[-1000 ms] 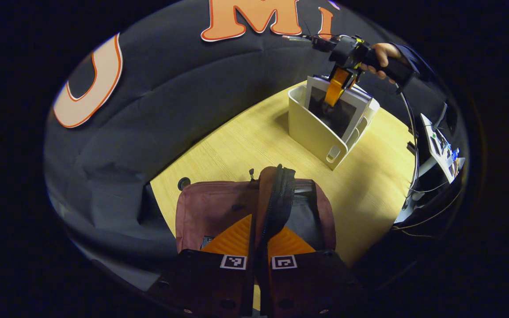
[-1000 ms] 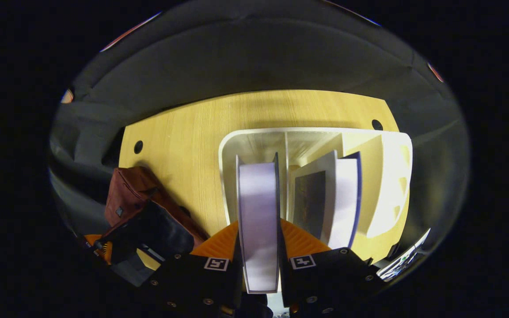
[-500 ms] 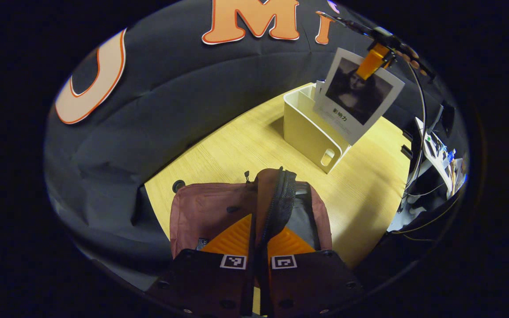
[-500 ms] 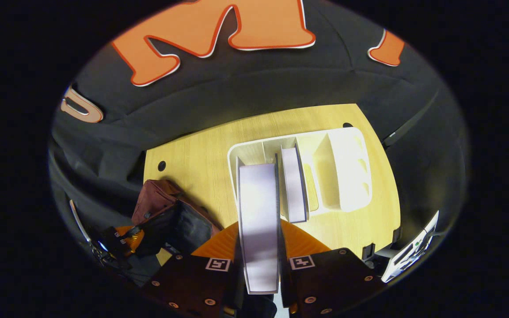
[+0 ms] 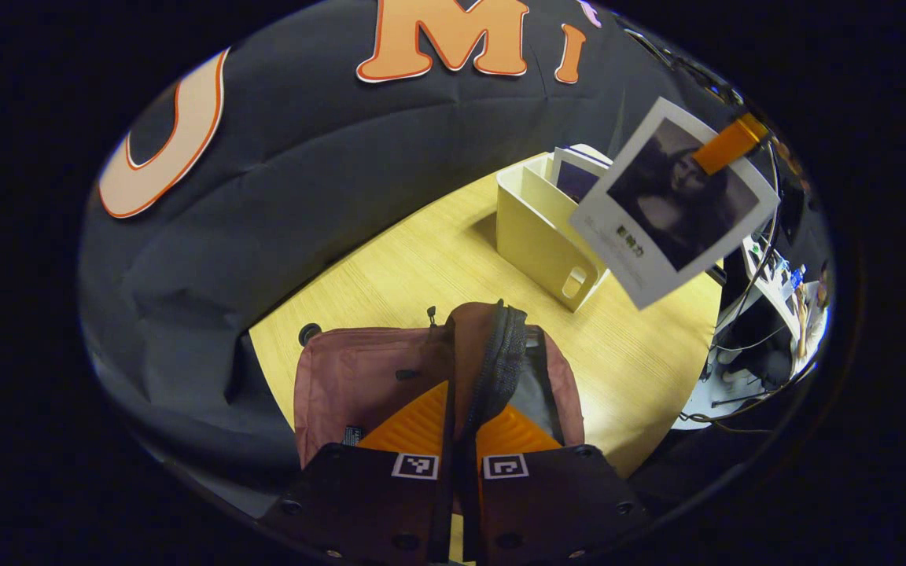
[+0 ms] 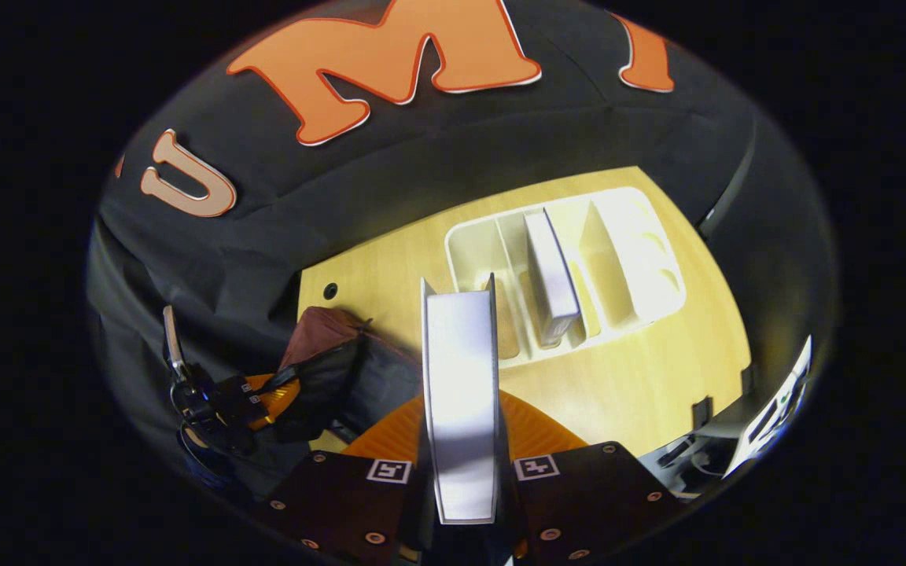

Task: Open the schoolbag, grab two books from the bookshelf and put them into the schoolbag.

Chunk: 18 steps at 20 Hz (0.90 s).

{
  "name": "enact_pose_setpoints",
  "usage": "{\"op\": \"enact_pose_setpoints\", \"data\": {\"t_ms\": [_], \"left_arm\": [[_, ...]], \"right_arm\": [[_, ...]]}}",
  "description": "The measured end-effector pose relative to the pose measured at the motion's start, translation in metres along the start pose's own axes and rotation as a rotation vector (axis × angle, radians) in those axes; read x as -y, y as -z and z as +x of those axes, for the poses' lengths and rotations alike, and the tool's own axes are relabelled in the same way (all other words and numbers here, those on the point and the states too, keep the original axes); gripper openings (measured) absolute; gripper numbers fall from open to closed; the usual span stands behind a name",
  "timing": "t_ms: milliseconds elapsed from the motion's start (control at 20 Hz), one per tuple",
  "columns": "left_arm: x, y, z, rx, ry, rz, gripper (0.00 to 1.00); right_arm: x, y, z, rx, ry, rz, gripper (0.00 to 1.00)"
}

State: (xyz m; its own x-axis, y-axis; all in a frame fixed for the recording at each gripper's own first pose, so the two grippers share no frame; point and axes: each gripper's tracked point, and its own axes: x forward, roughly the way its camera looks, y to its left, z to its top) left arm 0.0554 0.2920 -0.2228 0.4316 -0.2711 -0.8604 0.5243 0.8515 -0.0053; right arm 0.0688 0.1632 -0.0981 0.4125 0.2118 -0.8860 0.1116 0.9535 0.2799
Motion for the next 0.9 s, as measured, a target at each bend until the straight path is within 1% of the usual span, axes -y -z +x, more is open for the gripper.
{"op": "enact_pose_setpoints", "data": {"t_ms": [250,400,550,750,900], "left_arm": [[0.002,-0.007,-0.002,0.014,-0.011,0.015,0.07],[0.004,-0.009,-0.006,0.017,-0.019,0.032,0.06],[0.008,-0.012,-0.011,0.023,-0.025,0.059,0.06],[0.012,-0.017,-0.013,0.027,-0.02,0.078,0.06],[0.013,-0.023,-0.018,0.05,-0.027,0.089,0.06]], "right_arm": [[-0.038,0.037,0.038,0.018,-0.152,0.116,0.33],[-0.051,0.058,0.066,0.014,-0.207,0.165,0.33],[-0.066,0.069,0.09,0.032,-0.277,0.215,0.32],[-0.098,0.077,0.12,0.049,-0.376,0.252,0.31],[-0.119,0.089,0.144,0.038,-0.431,0.283,0.31]]}}
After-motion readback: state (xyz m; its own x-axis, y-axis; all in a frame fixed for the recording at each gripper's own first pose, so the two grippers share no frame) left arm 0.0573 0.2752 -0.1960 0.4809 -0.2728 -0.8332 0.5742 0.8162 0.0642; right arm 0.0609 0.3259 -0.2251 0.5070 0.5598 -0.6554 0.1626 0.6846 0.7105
